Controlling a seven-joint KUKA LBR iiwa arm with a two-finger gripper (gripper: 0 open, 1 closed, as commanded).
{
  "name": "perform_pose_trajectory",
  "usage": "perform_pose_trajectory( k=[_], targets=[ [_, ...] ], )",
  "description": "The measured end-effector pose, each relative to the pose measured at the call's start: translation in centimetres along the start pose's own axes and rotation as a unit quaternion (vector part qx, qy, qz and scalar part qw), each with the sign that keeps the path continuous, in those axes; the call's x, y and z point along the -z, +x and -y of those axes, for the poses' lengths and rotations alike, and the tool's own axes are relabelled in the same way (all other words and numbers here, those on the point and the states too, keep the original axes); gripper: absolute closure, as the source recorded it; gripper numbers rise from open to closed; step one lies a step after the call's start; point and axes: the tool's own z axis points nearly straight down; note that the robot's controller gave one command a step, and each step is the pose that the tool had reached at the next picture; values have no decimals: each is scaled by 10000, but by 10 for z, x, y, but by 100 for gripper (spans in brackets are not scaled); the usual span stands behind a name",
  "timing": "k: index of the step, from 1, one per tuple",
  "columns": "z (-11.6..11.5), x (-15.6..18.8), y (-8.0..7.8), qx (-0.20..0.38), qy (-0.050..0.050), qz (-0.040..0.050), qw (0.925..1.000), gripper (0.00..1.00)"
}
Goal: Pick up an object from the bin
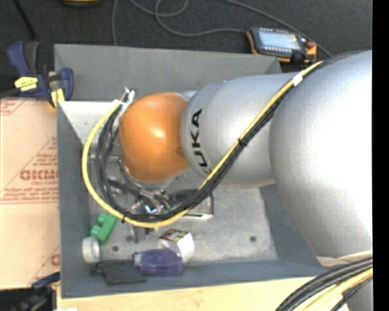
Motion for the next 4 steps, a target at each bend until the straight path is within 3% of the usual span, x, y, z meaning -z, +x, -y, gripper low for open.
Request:
perform_pose_trajectory(
  k=[1, 2, 3, 4],
  targets=[
    [-8, -22, 0, 762, 9, 33, 9971, 0],
    [-5, -45, -17, 1581, 4, 19, 9874, 0],
    [-6, -65, -5, 1077, -6, 9, 9942, 100],
    [-6, -65, -5, 1074, -6, 9, 9942, 100]
  ],
)
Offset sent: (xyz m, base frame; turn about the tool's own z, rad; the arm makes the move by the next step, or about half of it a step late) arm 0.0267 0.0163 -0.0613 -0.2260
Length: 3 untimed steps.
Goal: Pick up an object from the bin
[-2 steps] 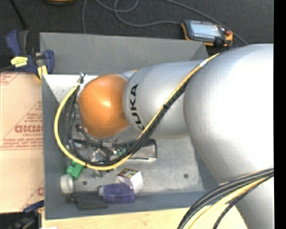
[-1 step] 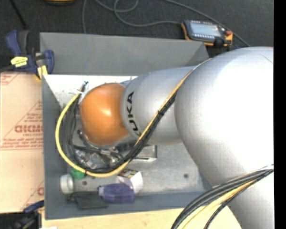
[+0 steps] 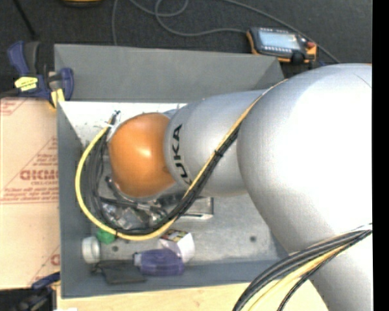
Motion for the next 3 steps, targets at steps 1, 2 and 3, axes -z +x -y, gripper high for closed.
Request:
perform_pose_trajectory(
  k=[1, 2, 3],
  targets=[
    [-20, 18, 14, 60, 1, -12, 10000, 100],
    [-1, 10, -8, 72, 9, 3, 10000, 100],
    [2, 20, 2, 21, 8, 6, 10000, 100]
  ],
)
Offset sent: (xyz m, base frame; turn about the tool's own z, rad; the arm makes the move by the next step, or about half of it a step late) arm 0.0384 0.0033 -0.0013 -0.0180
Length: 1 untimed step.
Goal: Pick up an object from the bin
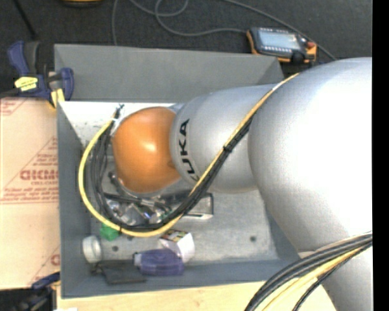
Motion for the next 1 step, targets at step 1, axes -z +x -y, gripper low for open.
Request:
perform_pose_trajectory(
  k=[1],
  targets=[
    [10, 55, 6, 61, -9, -34, 10000, 100]
  ],
)
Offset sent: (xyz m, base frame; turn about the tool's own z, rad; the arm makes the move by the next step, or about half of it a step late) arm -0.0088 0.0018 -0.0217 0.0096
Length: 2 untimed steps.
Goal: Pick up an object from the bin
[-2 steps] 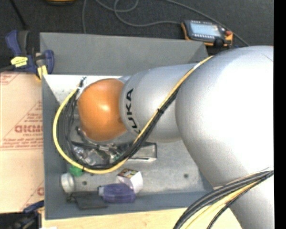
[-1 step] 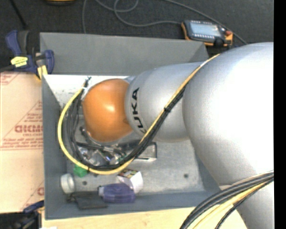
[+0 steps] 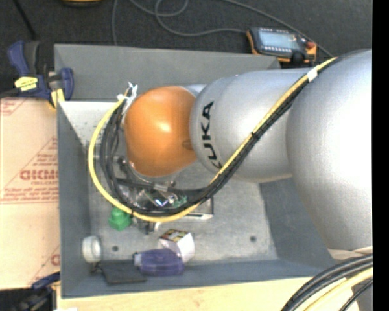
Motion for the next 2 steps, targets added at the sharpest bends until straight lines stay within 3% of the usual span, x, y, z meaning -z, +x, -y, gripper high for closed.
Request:
perform_pose_trajectory(
  k=[1, 2],
  targets=[
    [-2, -1, -6, -38, 37, 117, 9999, 100],
    [13, -63, -44, 134, 6, 36, 9999, 100]
  ],
)
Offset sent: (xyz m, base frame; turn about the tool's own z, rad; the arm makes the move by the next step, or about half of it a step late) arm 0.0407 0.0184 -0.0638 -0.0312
